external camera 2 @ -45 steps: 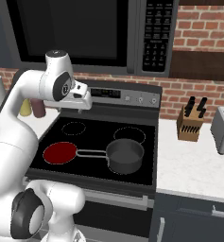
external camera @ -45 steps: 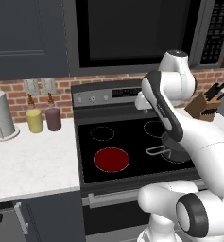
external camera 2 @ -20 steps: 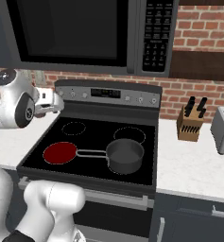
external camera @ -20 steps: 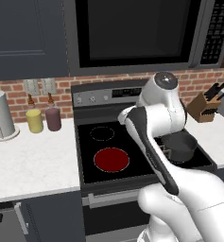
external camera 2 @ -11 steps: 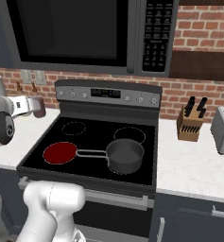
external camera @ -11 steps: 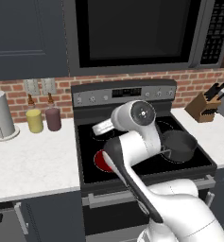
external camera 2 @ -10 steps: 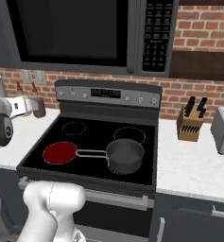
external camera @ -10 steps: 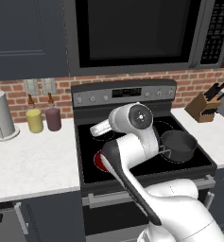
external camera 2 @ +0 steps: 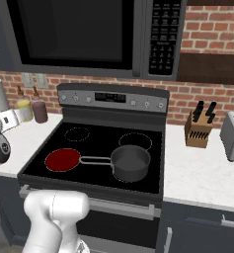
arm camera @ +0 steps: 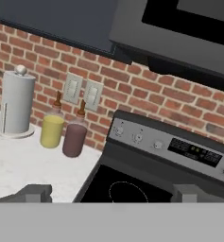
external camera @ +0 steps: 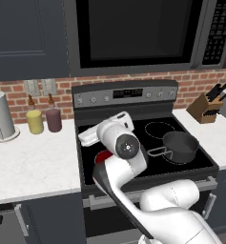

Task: Turn off the front left burner of the stove.

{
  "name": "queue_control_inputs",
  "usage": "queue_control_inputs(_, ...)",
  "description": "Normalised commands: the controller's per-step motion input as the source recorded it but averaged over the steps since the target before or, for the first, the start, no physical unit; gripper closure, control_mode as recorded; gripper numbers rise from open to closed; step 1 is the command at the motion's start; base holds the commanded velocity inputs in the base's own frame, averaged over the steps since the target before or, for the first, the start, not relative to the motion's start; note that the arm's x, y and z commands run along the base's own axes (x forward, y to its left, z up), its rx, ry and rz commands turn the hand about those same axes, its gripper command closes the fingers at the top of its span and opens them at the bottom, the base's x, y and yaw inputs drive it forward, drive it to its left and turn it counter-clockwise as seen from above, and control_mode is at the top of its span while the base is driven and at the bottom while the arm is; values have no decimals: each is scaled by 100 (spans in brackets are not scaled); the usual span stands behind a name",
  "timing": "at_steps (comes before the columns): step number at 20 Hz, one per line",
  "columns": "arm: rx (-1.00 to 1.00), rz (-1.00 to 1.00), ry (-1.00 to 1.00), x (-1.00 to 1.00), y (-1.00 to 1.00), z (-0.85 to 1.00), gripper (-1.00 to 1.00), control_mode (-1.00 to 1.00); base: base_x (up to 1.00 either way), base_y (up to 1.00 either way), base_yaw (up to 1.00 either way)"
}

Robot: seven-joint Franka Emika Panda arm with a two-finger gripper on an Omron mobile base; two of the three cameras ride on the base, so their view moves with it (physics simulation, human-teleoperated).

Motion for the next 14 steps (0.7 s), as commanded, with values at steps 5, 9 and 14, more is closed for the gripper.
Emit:
queue_control_inputs(5, 0, 0, -11, 23, 0, -3, -100, -100, 0, 0, 0)
queue_control_inputs(9, 5, 0, -3, 4, 0, 0, -100, -100, 0, 0, 0)
queue_control_inputs(14, 6, 0, 0, 11, 0, 0, -100, -100, 0, 0, 0)
